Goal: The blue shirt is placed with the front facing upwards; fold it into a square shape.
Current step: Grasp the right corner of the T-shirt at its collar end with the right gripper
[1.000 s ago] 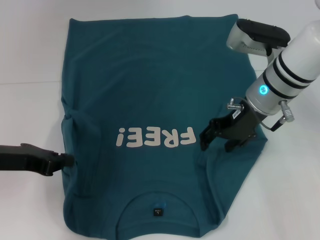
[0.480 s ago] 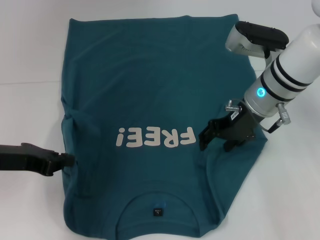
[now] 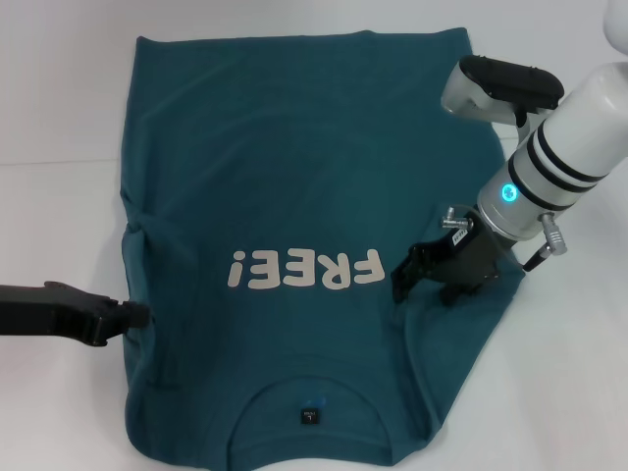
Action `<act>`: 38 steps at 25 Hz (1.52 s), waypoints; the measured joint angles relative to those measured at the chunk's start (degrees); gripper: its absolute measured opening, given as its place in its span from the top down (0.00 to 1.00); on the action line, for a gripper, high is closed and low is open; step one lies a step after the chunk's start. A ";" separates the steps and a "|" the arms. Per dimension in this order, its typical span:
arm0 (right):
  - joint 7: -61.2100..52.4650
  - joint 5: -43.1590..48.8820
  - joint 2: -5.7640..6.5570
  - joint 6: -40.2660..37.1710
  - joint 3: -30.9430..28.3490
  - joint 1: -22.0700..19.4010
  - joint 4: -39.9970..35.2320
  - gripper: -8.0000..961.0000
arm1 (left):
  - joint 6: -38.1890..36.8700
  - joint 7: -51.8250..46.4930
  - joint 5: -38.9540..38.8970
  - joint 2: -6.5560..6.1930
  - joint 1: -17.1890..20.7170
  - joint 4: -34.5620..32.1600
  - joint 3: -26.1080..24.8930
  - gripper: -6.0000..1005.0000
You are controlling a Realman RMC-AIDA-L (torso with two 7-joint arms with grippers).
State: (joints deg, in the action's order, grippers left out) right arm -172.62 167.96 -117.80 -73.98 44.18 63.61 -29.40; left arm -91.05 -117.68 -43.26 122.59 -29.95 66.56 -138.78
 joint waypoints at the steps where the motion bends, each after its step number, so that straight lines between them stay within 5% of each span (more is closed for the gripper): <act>1: 0.00 0.00 0.01 0.20 0.15 0.00 0.24 0.26 | 0.00 0.00 0.00 0.00 -0.01 -0.01 0.00 0.99; 38: 0.00 -0.01 0.57 2.04 0.46 -0.36 1.31 0.27 | 0.09 0.71 -0.08 0.26 -0.90 -0.73 0.00 0.99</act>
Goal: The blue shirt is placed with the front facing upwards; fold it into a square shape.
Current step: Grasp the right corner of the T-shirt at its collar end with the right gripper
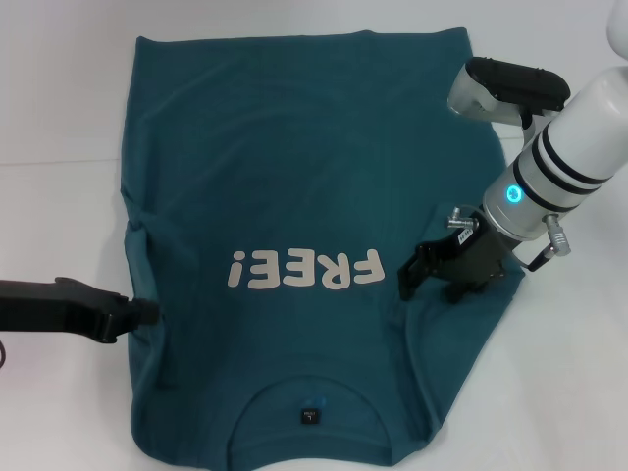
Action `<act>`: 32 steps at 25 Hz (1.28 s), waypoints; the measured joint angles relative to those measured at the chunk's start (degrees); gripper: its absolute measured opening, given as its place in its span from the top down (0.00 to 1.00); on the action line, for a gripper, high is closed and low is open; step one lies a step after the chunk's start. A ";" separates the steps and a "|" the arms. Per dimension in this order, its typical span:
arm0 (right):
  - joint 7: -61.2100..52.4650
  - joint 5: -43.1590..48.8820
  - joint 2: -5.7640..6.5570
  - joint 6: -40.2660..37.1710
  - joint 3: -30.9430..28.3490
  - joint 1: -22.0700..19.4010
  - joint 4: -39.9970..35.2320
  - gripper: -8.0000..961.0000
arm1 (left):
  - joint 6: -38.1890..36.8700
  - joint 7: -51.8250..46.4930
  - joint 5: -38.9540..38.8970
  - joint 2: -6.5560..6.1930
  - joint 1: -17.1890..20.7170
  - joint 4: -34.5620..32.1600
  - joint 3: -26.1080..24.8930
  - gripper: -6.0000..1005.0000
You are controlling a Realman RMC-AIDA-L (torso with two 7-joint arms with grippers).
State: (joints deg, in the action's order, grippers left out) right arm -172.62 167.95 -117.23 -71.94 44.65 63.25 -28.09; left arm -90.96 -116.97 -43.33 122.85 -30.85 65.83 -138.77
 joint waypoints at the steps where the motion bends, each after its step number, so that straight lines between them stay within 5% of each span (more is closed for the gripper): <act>1: 0.00 0.00 0.00 0.00 0.00 0.01 0.02 0.27 | 0.01 0.01 0.00 0.00 -0.02 -0.02 0.03 0.99; 28: 0.00 0.00 1.02 -0.76 0.17 0.15 2.21 0.40 | 0.70 0.43 -0.04 0.19 -2.11 -1.53 0.36 0.99; 32: 0.00 0.00 1.04 -0.87 0.31 0.19 1.92 0.65 | 0.70 0.43 -0.08 0.19 -2.12 -1.59 0.37 0.99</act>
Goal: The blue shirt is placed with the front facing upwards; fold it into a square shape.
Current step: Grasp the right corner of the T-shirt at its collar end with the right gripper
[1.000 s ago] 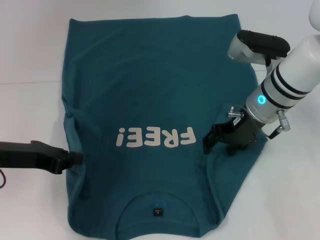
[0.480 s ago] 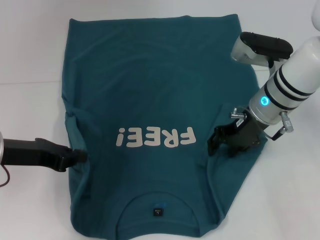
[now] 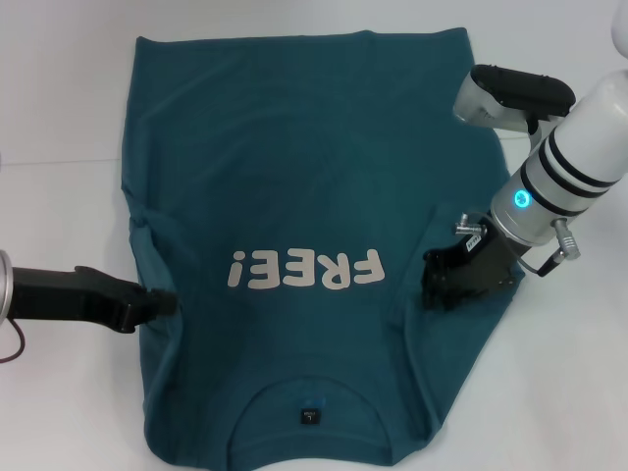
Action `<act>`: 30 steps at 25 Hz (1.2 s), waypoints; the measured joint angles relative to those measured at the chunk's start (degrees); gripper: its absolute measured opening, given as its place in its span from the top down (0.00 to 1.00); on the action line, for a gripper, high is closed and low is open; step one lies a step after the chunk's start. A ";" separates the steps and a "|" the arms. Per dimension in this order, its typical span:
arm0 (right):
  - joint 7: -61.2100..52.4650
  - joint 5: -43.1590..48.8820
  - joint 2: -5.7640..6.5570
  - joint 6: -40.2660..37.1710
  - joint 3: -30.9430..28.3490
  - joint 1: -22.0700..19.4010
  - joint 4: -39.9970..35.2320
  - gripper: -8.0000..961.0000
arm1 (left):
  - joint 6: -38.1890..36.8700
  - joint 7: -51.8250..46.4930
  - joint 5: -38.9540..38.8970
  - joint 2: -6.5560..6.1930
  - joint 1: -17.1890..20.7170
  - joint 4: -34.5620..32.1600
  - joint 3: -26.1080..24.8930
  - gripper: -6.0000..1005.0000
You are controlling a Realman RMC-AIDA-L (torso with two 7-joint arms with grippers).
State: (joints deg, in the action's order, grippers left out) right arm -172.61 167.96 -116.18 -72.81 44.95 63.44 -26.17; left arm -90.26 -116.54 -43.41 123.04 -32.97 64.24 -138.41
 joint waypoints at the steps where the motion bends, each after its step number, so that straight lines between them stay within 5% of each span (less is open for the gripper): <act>1: 0.02 0.00 0.00 0.00 0.00 0.00 -0.12 0.66 | 0.00 0.00 -0.01 0.00 -0.02 0.00 0.02 0.99; 5: 0.17 -0.36 0.20 -1.87 -0.65 -0.55 -2.03 0.74 | 0.00 0.04 -0.02 0.00 -0.06 0.00 -0.22 0.99; 12: 10.17 -3.64 -0.24 -7.18 -0.56 -4.95 -12.47 0.67 | -0.03 -0.07 -0.07 0.01 -0.03 0.08 -0.35 0.99; 18: 35.43 -9.41 -1.00 -12.79 -0.04 -11.59 -25.70 0.62 | -0.33 -0.76 -0.24 -0.08 -0.05 0.39 -0.52 0.99; 24: 64.76 -11.17 -3.71 -11.25 6.79 -21.31 -38.98 0.59 | -0.02 -1.03 -1.16 -0.08 0.31 0.54 -0.56 0.99; 30: 77.81 -19.65 -3.62 -9.40 14.54 -29.19 -47.90 0.60 | 0.58 -1.82 -2.72 0.33 1.55 0.72 -0.63 0.99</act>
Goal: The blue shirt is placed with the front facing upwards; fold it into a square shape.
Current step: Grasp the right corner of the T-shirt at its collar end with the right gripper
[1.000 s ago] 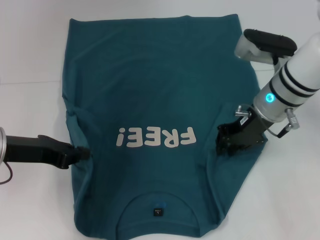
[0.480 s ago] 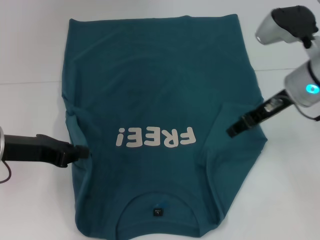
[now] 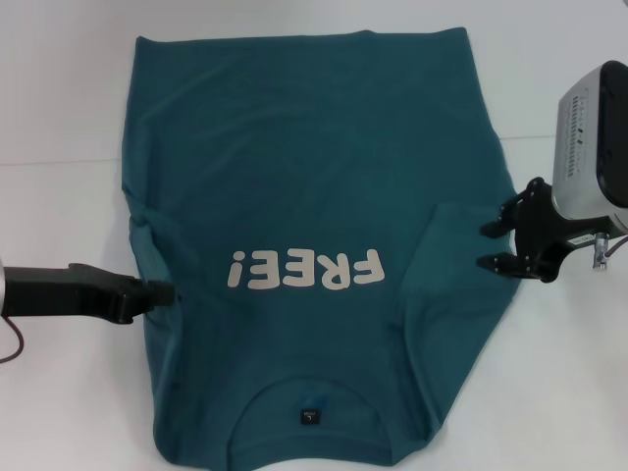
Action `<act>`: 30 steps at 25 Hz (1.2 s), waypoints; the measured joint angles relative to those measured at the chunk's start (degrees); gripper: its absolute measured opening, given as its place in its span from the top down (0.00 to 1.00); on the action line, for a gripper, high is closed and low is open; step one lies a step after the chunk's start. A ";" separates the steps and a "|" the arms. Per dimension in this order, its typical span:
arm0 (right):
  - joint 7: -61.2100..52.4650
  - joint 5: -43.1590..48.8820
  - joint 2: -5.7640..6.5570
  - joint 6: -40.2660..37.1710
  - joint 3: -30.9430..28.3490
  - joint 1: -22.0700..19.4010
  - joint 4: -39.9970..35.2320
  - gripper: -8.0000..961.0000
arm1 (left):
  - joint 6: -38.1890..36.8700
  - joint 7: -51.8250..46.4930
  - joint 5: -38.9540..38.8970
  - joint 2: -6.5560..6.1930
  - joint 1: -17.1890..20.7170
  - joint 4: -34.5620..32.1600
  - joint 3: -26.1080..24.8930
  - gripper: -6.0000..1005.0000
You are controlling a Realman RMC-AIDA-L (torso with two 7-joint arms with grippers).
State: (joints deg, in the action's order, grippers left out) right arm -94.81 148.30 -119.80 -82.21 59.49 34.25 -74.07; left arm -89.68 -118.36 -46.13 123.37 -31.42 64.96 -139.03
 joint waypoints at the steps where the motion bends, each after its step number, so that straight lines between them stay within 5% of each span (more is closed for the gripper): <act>1: 0.92 -0.62 0.01 0.02 0.24 -0.42 -0.77 0.60 | -0.03 -0.26 -0.41 0.06 0.14 0.14 0.01 0.99; 15: 1.95 -7.21 -0.06 -0.30 -0.51 -1.76 -1.86 0.60 | -0.39 -1.98 -0.99 0.24 0.77 1.53 0.02 0.99; 30: -32.93 -7.97 0.43 -2.25 -6.11 -0.82 -3.69 0.60 | -0.74 -2.75 -0.85 -0.15 1.05 3.39 0.33 0.99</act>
State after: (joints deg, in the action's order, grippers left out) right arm -127.74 140.34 -119.37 -84.46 53.38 33.43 -77.76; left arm -90.42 -121.11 -46.98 123.23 -30.36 68.35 -138.71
